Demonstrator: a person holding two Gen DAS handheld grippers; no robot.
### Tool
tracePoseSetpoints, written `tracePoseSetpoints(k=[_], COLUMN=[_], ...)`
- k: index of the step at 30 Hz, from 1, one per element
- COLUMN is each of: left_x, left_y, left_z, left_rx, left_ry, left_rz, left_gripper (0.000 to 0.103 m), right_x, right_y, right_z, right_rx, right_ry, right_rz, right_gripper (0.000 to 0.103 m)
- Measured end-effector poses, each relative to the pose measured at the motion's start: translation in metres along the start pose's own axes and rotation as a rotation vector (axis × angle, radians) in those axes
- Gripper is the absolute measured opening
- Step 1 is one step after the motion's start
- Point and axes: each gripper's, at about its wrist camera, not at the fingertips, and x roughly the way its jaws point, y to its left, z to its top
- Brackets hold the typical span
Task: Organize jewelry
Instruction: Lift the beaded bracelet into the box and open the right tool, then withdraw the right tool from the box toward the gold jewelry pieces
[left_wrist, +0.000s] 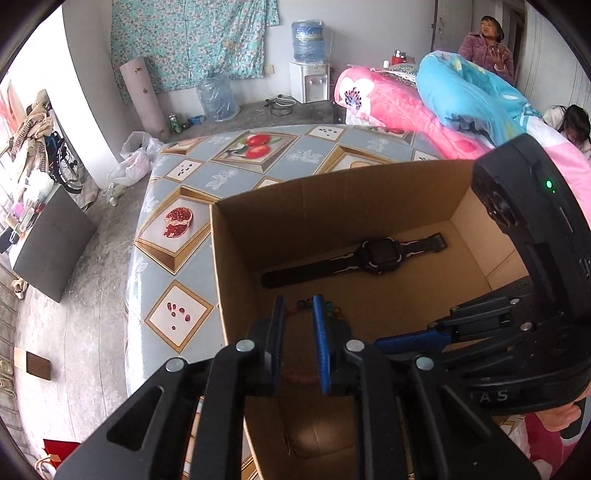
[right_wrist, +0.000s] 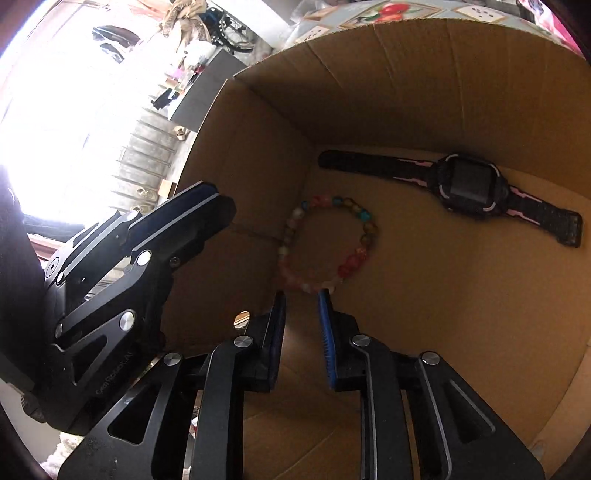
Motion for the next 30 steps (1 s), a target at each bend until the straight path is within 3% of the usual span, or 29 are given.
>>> tracePoseSetpoints(k=[5, 10, 13, 18, 24, 28, 30], left_x=[-0.02, -0.058, -0.086, -0.119, -0.115, -0.085, -0.07], left_y=[0.009, 0.014, 0.02, 0.019, -0.003, -0.023, -0.032], left_z=[0.0, -0.017, -0.041, -0.099, -0.156, -0.177, -0.182], left_rx=[-0.053, -0.089, -0.134, -0.168, -0.174, -0.182, -0.173], left_ry=[-0.073, -0.161, -0.231, -0.308, -0.271, -0.185, -0.16], left_rz=[0.002, -0.007, -0.047, -0.105, -0.144, -0.154, -0.147], left_gripper=[0.015, 0.015, 0.015, 0.015, 0.015, 0.015, 0.015], right_x=[-0.023, -0.066, -0.094, -0.12, -0.111, -0.085, -0.075], right_y=[-0.008, 0.003, 0.015, 0.025, 0.006, -0.015, -0.024], right_z=[-0.006, -0.029, -0.061, -0.133, -0.194, -0.207, -0.209], right_rx=[0.0, -0.078, -0.175, -0.303, -0.246, -0.142, -0.094], right_ry=[-0.067, -0.211, -0.326, -0.477, -0.491, -0.469, -0.464], right_rz=[-0.014, -0.006, -0.006, -0.008, -0.058, -0.235, -0.338], right_gripper=[0.022, 0.027, 0.033, 0.034, 0.034, 0.036, 0.047])
